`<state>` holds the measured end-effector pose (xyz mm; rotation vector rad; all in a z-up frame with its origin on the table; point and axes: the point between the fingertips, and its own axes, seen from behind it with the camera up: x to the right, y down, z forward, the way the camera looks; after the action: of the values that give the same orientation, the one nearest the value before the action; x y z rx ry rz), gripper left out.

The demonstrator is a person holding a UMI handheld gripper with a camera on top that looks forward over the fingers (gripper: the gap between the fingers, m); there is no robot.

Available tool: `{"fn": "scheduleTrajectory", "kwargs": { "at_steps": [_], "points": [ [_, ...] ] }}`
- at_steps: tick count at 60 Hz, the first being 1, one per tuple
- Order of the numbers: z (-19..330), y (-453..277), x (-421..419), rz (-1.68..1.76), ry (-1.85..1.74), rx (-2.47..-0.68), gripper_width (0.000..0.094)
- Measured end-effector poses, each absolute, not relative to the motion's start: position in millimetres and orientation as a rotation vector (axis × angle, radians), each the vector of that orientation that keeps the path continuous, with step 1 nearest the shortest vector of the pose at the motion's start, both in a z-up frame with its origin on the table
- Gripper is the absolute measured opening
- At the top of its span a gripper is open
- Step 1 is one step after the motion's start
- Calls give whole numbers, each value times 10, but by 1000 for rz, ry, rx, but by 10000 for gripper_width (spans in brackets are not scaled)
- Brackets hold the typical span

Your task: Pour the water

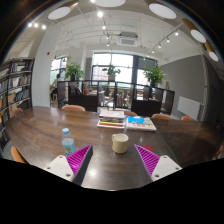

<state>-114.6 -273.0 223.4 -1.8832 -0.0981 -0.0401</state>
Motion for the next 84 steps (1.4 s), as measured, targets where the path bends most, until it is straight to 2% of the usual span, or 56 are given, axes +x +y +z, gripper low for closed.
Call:
{"fn": "scheduleTrajectory", "kwargs": {
  "at_steps": [6,14,28,36,48,69,75,80,83,84],
  "points": [
    [2137,-2723,-1161,-40,-69,-1872,838],
    [1715,-2636,-1394,-32,-72,-1861,826],
    [1042,-2433,-2210,71,-135,-1857,831],
    [796,-2293,-2714,126,-182,-1865,834],
    [655,-1880,-3174,108,-242,-1878,831],
    [839,-1117,-3501,176,-135,-1781,811],
    [845,-1014,-3567,230,-116,-1765,747],
    [819,-959,-3496,205,-102,-1761,605],
    [802,-917,-3409,165,-92,-1754,471],
    [810,-913,-3402,157,-99,-1748,476]
  ]
}}
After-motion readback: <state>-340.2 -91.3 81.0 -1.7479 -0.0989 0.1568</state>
